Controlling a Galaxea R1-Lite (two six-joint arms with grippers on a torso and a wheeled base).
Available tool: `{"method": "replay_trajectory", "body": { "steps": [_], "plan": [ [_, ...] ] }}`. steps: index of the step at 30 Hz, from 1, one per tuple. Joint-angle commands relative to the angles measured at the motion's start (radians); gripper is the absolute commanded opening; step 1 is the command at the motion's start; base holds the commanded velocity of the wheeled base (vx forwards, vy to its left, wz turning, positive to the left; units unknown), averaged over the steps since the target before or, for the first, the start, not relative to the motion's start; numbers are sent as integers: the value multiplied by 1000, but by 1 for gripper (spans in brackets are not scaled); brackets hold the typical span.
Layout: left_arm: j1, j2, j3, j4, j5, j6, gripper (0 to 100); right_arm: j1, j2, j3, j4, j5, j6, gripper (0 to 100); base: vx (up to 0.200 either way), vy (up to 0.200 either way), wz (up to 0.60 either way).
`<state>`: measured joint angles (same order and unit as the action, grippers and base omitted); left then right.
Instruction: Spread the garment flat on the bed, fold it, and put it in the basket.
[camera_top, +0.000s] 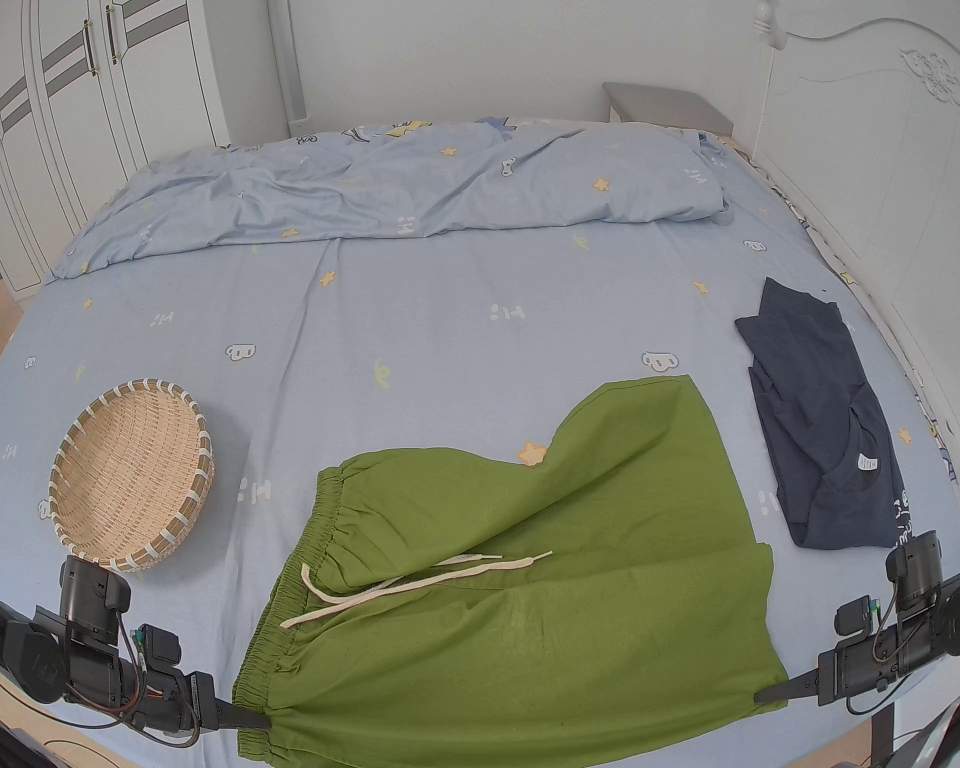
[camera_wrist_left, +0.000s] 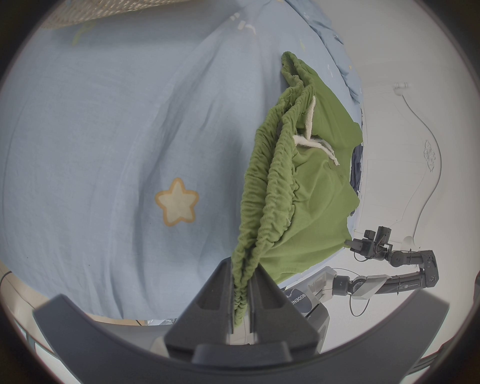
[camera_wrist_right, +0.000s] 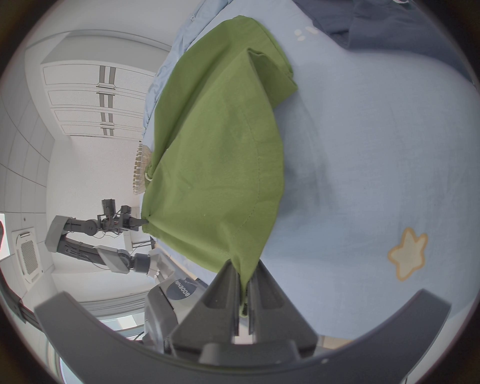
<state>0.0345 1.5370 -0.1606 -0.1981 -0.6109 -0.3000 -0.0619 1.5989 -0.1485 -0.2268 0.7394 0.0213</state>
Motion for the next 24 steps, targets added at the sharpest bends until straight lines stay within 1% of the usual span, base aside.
{"method": "replay_trajectory", "body": {
  "steps": [1,2,4,6,12,16,17,18,24],
  "plan": [
    [-2,5,10,-1,2,9,0,-4,113,47,-100,-43,-3,0,0,0,0],
    [-2,5,10,-1,2,9,0,-4,113,47,-100,-43,-3,0,0,0,0],
    [-7,6,10,-3,2,9,0,-6,147,81,-187,-48,-4,0,0,0,0],
    [-7,8,12,-1,2,10,0,-7,161,90,-215,-48,-4,0,0,0,0],
    [-7,41,15,-7,2,21,0,-6,167,93,-221,-48,-6,0,0,0,0],
    [-5,72,13,-7,2,58,0,-6,167,96,-221,-48,-6,0,0,0,0],
    [-4,77,12,-7,2,73,0,-4,167,96,-221,-48,-7,100,0,0,0],
    [-4,80,12,-7,2,76,100,-3,167,96,-221,-48,-7,100,0,0,0],
    [4,77,1,-6,2,76,100,4,150,104,-223,-46,-7,100,0,0,0]
  ]
}}
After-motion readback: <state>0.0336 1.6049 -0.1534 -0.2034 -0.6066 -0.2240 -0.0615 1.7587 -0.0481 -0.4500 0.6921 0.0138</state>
